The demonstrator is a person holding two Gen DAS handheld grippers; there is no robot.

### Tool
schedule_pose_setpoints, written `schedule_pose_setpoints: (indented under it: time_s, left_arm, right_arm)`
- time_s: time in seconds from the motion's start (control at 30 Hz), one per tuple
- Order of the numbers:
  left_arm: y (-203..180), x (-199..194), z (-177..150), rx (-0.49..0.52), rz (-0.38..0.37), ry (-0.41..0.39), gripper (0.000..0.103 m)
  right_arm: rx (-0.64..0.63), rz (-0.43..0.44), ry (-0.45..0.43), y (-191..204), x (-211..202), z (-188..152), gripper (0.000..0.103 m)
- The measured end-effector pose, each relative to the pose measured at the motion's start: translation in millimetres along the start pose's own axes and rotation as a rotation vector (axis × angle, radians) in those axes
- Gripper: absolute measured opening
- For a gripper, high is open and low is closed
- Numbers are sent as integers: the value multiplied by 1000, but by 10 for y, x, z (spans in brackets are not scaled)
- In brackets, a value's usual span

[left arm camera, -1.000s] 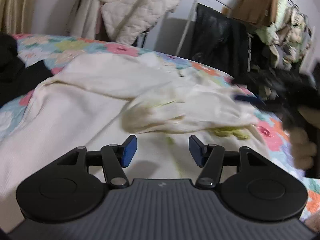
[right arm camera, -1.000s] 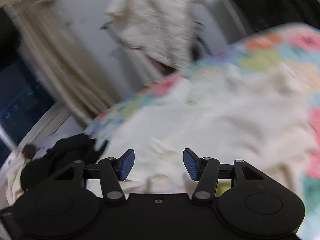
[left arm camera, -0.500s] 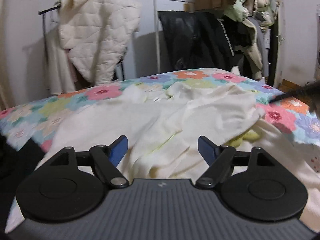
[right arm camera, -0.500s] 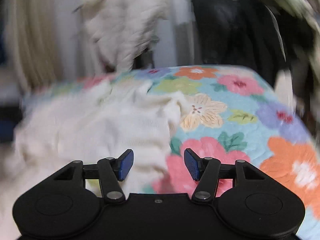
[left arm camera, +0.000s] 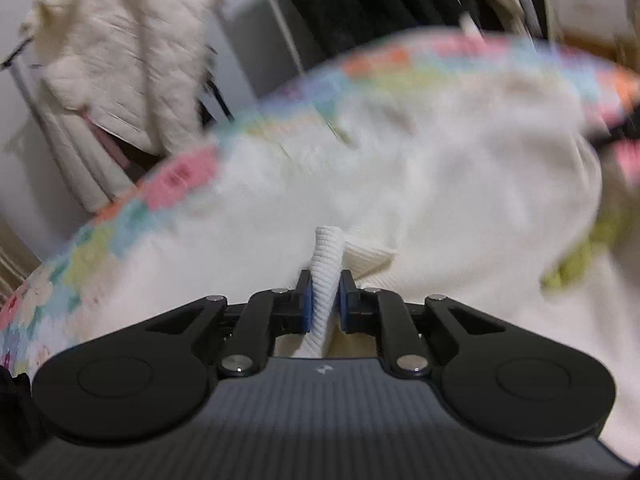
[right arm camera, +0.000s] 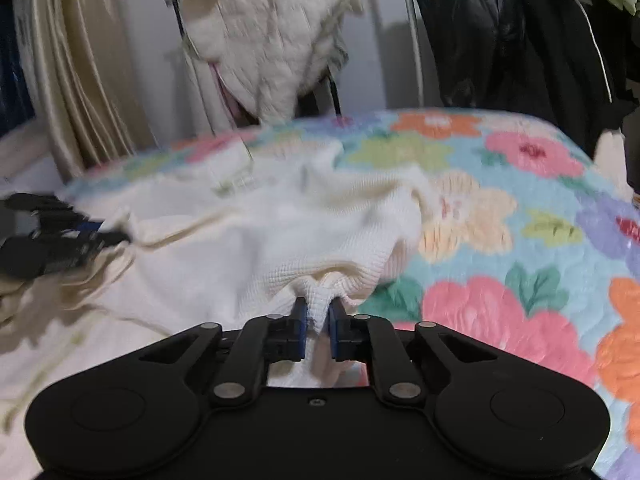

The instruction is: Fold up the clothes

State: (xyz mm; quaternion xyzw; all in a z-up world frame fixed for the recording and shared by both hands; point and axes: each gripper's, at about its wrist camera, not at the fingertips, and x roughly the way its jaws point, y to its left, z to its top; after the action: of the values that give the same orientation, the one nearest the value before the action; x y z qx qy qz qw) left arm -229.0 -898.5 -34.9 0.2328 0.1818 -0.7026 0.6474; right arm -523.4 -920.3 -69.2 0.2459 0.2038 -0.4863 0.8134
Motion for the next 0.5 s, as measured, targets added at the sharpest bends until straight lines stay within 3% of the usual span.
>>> schedule_pose_setpoints:
  time_s: [0.1, 0.17, 0.2, 0.23, 0.27, 0.3, 0.33, 0.37, 0.43, 0.5]
  left_arm:
    - [151, -35, 189, -22, 16, -29, 12]
    - [437, -42, 243, -164, 26, -63, 11]
    - [575, -27, 257, -229, 33, -70, 12]
    - [695, 83, 211, -267, 55, -31, 14]
    - [808, 244, 134, -310, 74, 35, 23]
    - [920, 405, 57, -352, 92, 102, 40]
    - [1024, 553, -23, -394, 113, 164, 42]
    - [1084, 617, -106, -426, 141, 194, 42]
    - [1117, 537, -171, -442, 141, 155, 46]
    - [1142, 451, -229, -450, 144, 114, 63]
  right_arm:
    - [-13, 24, -8, 0, -171, 30, 10]
    - [-15, 34, 13, 41, -220, 15, 5]
    - [45, 54, 52, -17, -136, -23, 5]
    - [99, 66, 93, -74, -47, -65, 5]
    - [111, 24, 152, -120, 82, -140, 5]
    - [123, -19, 212, -165, 211, -214, 5]
    - [135, -56, 264, -208, 323, -281, 5]
    - [157, -48, 246, -230, 281, -270, 4]
    - [191, -39, 183, -256, 157, -213, 11]
    - [205, -21, 87, -259, 9, -140, 20]
